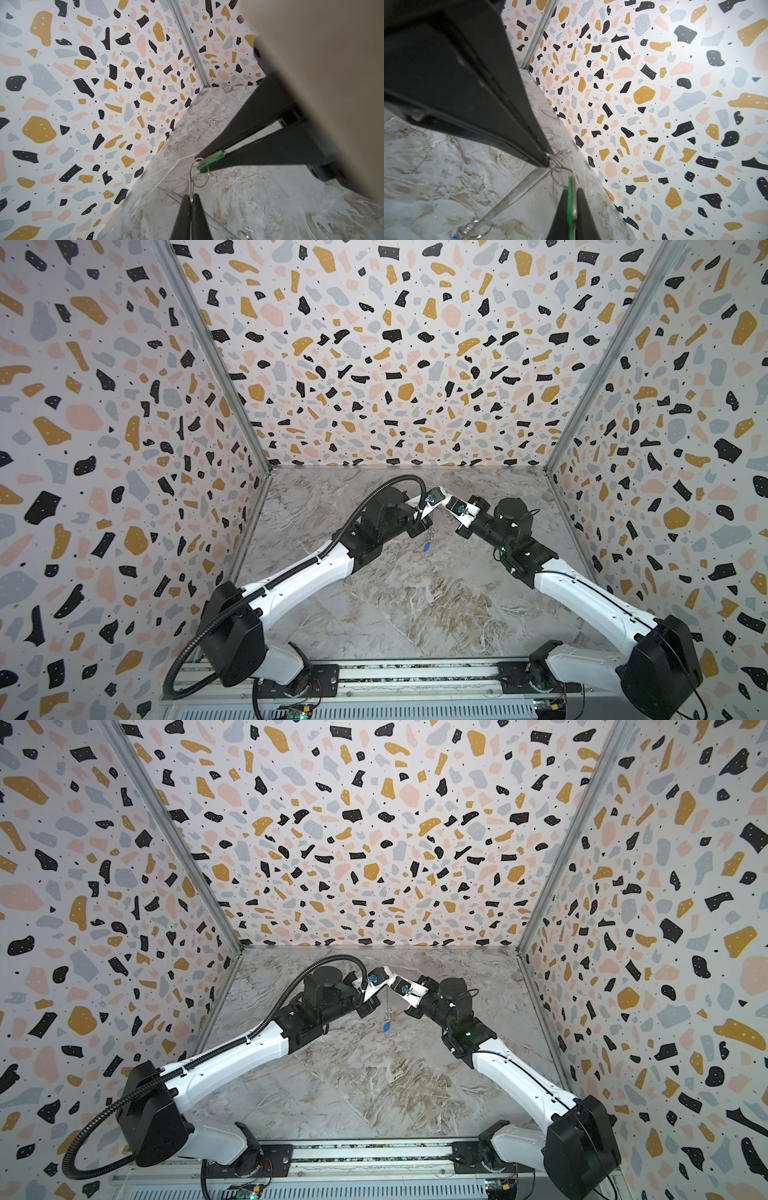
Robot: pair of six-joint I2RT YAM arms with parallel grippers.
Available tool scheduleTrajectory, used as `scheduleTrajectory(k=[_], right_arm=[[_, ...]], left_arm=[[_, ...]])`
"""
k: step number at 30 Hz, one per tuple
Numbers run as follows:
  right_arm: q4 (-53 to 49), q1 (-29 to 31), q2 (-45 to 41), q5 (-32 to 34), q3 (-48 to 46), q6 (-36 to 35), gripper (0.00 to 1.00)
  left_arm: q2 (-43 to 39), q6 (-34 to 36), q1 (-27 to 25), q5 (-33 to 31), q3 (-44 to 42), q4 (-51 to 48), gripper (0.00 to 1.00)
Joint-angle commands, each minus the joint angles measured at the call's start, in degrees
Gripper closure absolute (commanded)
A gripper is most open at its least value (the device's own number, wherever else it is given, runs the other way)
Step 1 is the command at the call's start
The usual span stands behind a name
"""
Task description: Remove the keys from the keyring
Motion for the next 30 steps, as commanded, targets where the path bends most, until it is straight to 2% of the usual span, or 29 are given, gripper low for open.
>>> scheduleTrajectory(k=[1, 10, 23, 30], right_arm=[[5.22, 0.46, -3.24, 2.6, 0.59, -2.09, 1.0], [5.93, 0.64, -3.77, 3.82, 0.03, -9.97, 1.0], [-1.81, 0.8, -3.91, 5.4, 3.32, -26.78, 1.0], [-4.1, 1.29, -3.5, 5.39, 4.5, -31.63, 1.0]], left_arm=[[1.33, -2.28, 1.37, 2.14, 2.0, -3.12, 1.0], [4.95, -4.84, 3.55, 13.31, 5.78, -8.25, 1.0], [9.65, -4.77, 5.16, 21.9, 11.27, -16.6, 1.0], [11.72, -4.83, 5.61, 25.63, 14.15, -19.13, 1.0]])
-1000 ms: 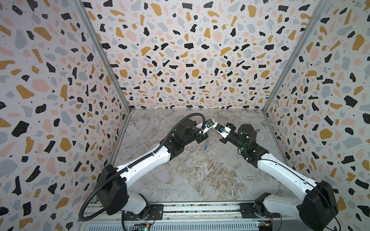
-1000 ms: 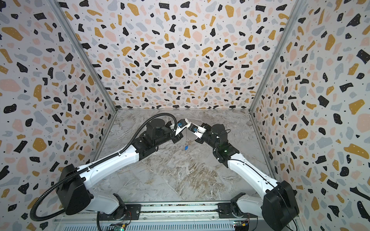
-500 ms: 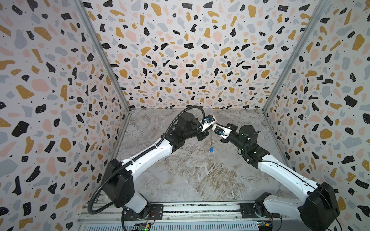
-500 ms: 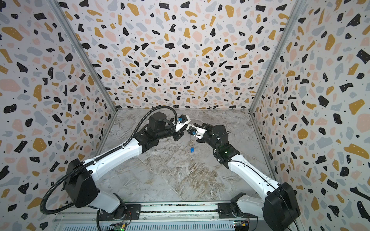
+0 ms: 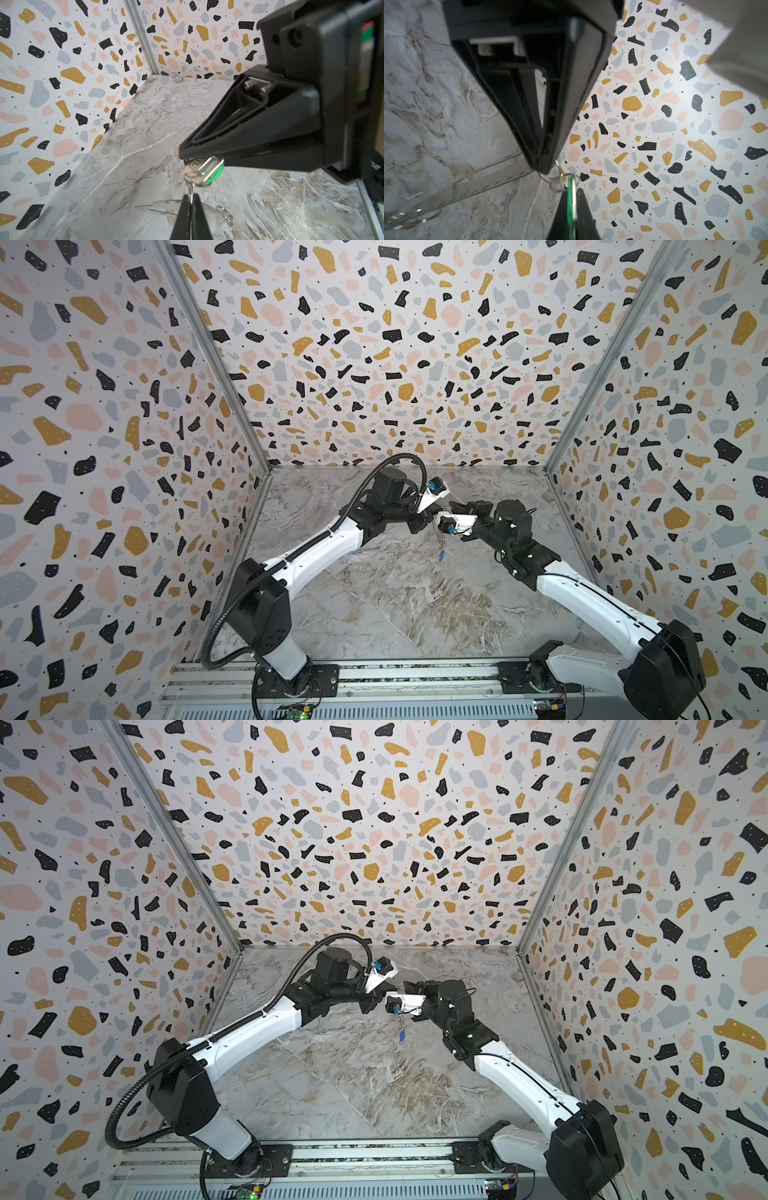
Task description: Remove the keys from the keyring
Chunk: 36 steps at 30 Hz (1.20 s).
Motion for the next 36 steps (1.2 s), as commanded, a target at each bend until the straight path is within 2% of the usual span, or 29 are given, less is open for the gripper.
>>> scheduleTrajectory(k=[1, 7, 14, 18, 21, 22, 24, 27, 32, 36], right_arm=[[1.68, 0.59, -2.08, -0.25, 5.0, -3.06, 1.0], [-0.39, 0.65, -1.55, -0.64, 6.26, -5.73, 1.0], [-0.91, 1.09, -0.88, -2.1, 7.36, -5.07, 1.0], [-4.57, 1.16, 0.7, -0.29, 9.73, -4.2, 1.0], [-11.53, 0.22, 3.12, 0.21, 13.7, -0.5, 1.0], [-14.02, -0.21, 4.11, -0.25, 15.28, 1.42, 1.0], [-18.05, -0.46, 5.67, -0.13, 17.36, 2.62, 1.0], [-19.04, -0.28, 6.28, 0.92, 18.29, 3.94, 1.0], [-22.51, -0.22, 7.41, 2.81, 20.71, 3.89, 1.0], [-26.15, 0.06, 8.47, 2.84, 23.13, 4.59, 1.0]], left_arm=[[1.55, -0.21, 0.27, 2.6, 2.04, -3.97, 1.0], [3.39, 0.24, 0.27, 6.21, 4.26, -6.38, 1.0], [5.81, 1.04, 0.27, 8.43, 7.43, -9.69, 1.0], [5.68, 1.09, 0.27, 7.48, 8.12, -9.68, 1.0], [5.18, 1.55, 0.35, 4.36, 8.46, -9.93, 1.0], [5.17, 2.64, 0.36, 3.02, 9.05, -10.78, 0.97], [5.01, 3.01, 0.45, -0.09, 9.92, -10.89, 0.83], [4.09, 3.54, 0.87, -3.33, 10.29, -10.53, 0.68], [0.83, 2.97, 2.06, -7.19, 7.49, -7.19, 0.58], [-2.77, 0.38, 2.65, -12.02, 2.28, -0.59, 0.53]])
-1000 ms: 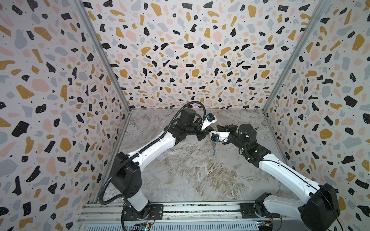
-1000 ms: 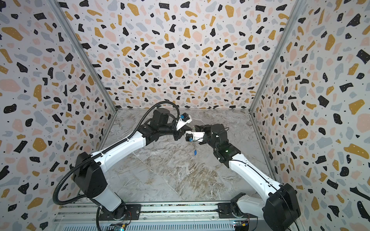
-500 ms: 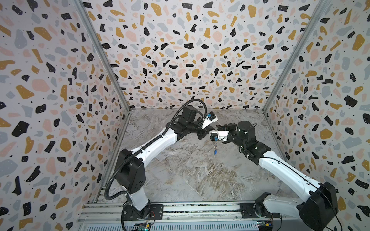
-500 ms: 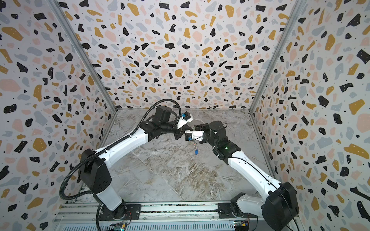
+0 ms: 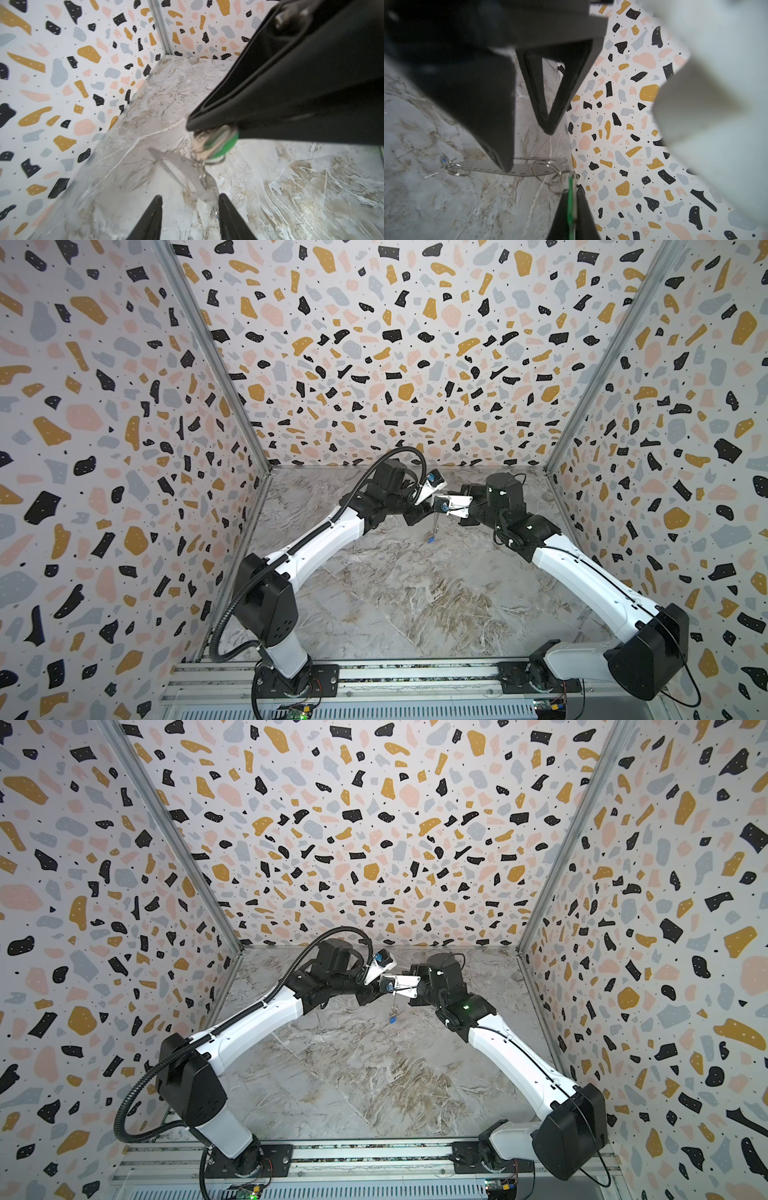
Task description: Remove the keys from the keyring
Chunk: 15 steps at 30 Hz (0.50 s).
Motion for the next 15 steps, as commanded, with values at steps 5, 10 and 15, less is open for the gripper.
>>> scheduleTrajectory(k=[5, 10, 15], right_arm=[[-9.28, 0.7, 1.5, 0.28, 6.74, 3.67, 1.0], [-16.61, 1.27, 3.87, 1.26, 11.45, 6.65, 1.0], [-24.24, 2.66, 7.06, 3.01, 16.83, 10.36, 1.0]], left_arm=[[-9.45, -3.25, 0.66, -9.35, -11.11, 16.31, 0.53], [-16.5, -4.34, 0.66, -12.29, -22.2, 28.7, 0.53], [-22.24, -2.12, -1.9, -16.56, -32.08, 41.06, 0.53]])
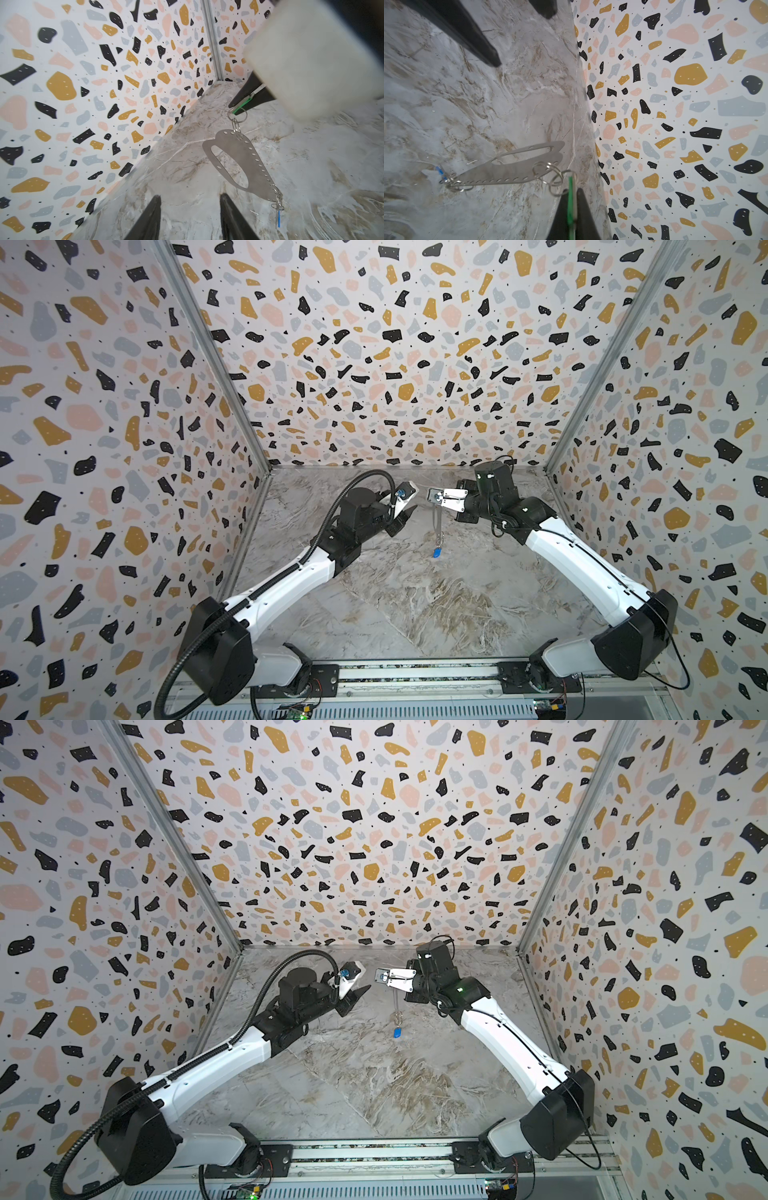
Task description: Remove the keys from the keyring
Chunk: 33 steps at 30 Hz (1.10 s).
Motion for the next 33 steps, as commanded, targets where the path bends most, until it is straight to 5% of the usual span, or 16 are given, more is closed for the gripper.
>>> scheduleTrajectory(k=[1, 19, 33], right_arm=[[-7.0, 1.37, 0.87, 2.47, 4.19, 4.26, 1.0], [-21.54, 4.21, 7.84, 8.43, 15.38, 13.07, 1.0], [-23.67, 4.4, 8.98, 9.5, 17.81, 16.94, 1.0]], left_arm=[[-3.4, 1.86, -2.54, -3.99, -4.67, 14.1, 0.52], [-3.07, 6.49, -12.67, -11.17, -13.08, 26.97, 0.51], [2.24, -7.99, -13.22, -10.94, -12.61, 26.43, 0.47]])
